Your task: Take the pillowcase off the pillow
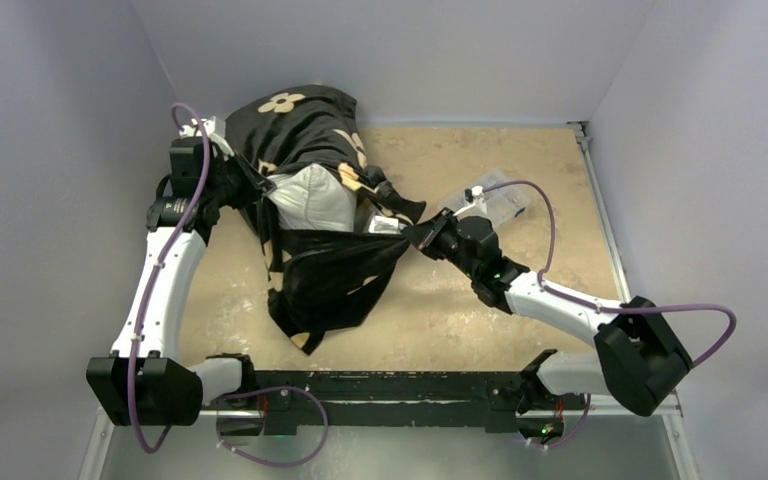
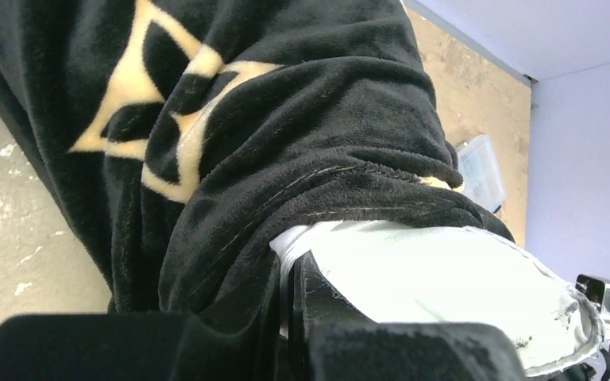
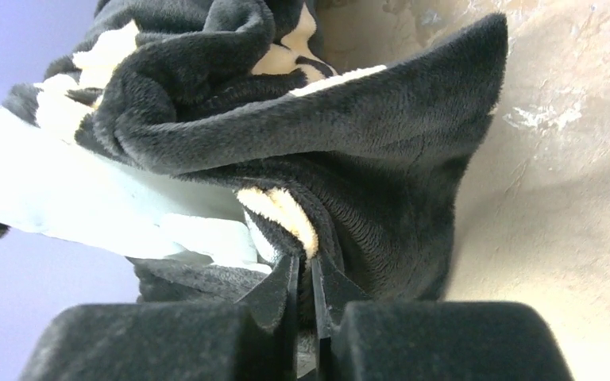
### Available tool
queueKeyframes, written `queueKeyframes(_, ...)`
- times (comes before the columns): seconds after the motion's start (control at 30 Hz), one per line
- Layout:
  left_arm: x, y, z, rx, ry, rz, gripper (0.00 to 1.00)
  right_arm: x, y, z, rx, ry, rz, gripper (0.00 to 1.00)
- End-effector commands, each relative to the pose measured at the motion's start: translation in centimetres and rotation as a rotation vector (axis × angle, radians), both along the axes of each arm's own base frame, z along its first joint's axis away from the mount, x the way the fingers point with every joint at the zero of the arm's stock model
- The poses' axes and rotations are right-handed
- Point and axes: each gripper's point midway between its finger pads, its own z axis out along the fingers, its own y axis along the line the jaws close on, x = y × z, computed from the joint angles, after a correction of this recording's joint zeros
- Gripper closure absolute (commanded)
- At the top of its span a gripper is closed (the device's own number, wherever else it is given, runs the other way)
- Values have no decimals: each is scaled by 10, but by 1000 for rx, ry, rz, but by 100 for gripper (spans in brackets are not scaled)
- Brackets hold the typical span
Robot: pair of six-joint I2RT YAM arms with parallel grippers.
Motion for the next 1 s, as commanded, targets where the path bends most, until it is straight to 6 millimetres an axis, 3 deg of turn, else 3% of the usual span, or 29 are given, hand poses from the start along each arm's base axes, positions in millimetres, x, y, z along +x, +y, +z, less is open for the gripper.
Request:
queueKeyframes(0.0,24,15,56,101,-253,29,100,20,-33,-7,-200,-66,-69,86)
queueKeyframes(0.13,26,-51,50,93,-240,-131,100,15,-28,13,-225,-140,-4,60)
queueKeyframes(0.23,31,-84,41,56,-228,-185,100,7,-26,29,-226,-179,28,43)
queueKeyframes(0.33,37,-117,34,39,-224,-220,97,-4,-23,48,-212,-216,49,29)
queueKeyframes(0.47,49,-174,30,-1,-231,-292,96,-27,-4,72,-187,-287,129,16)
queueKeyframes(0.57,60,-213,29,-15,-227,-343,96,-47,22,70,-178,-297,202,11)
queueKeyframes(0.67,69,-243,26,-15,-213,-389,95,-54,41,55,-176,-267,238,8)
queueKeyframes(0.8,73,-255,30,19,-206,-417,77,-59,62,46,-152,-249,266,6)
queueKeyframes(0.97,60,-228,34,116,-210,-383,51,-52,75,29,-160,-214,262,5)
